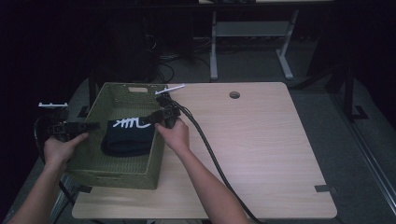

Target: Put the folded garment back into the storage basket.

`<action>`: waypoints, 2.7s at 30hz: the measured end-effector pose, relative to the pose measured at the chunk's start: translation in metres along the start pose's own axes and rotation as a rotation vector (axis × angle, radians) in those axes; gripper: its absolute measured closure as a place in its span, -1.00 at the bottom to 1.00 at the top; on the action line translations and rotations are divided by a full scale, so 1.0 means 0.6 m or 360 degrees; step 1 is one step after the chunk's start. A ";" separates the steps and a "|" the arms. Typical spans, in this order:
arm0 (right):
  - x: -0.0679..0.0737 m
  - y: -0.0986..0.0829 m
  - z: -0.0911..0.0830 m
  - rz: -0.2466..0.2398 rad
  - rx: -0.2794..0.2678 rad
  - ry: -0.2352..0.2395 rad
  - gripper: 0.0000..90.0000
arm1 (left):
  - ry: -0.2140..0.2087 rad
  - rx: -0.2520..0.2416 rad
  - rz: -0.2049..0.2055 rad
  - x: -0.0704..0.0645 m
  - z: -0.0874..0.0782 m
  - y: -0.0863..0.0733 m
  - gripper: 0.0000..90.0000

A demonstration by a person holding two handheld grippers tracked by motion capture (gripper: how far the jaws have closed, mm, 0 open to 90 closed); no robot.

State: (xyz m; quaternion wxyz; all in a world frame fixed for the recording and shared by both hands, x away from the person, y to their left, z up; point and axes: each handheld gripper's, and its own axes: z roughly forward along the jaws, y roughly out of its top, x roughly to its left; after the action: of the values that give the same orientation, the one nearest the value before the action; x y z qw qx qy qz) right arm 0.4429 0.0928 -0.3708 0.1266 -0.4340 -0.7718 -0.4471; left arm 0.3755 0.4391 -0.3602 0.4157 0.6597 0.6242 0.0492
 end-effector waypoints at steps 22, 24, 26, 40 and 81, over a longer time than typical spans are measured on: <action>-0.003 0.002 -0.046 -0.0026 -0.0053 0.0113 0.39 | -0.0030 -0.0119 0.0027 -0.033 -0.042 -0.020 0.36; -0.004 0.001 -0.052 -0.0031 -0.0059 0.0126 0.39 | -0.0012 -0.0134 0.0025 -0.038 -0.049 -0.025 0.34; -0.006 0.000 -0.059 -0.0043 -0.0060 0.0139 0.38 | 0.0001 -0.0150 0.0030 -0.043 -0.060 -0.032 0.32; -0.041 -0.011 -0.130 -0.0039 -0.0106 0.0167 0.15 | -0.0030 -0.0252 0.0045 -0.126 -0.083 -0.063 0.18; -0.155 -0.095 -0.303 0.0142 -0.0304 0.0003 -0.22 | -0.0336 -0.0174 0.0218 -0.274 0.018 -0.088 -0.10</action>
State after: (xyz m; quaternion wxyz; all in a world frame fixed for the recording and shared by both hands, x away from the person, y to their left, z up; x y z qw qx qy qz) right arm 0.4183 -0.1171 -0.3551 0.1050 -0.4776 -0.7054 -0.5130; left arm 0.3050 0.2854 -0.3250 0.5101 0.6786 0.5268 0.0417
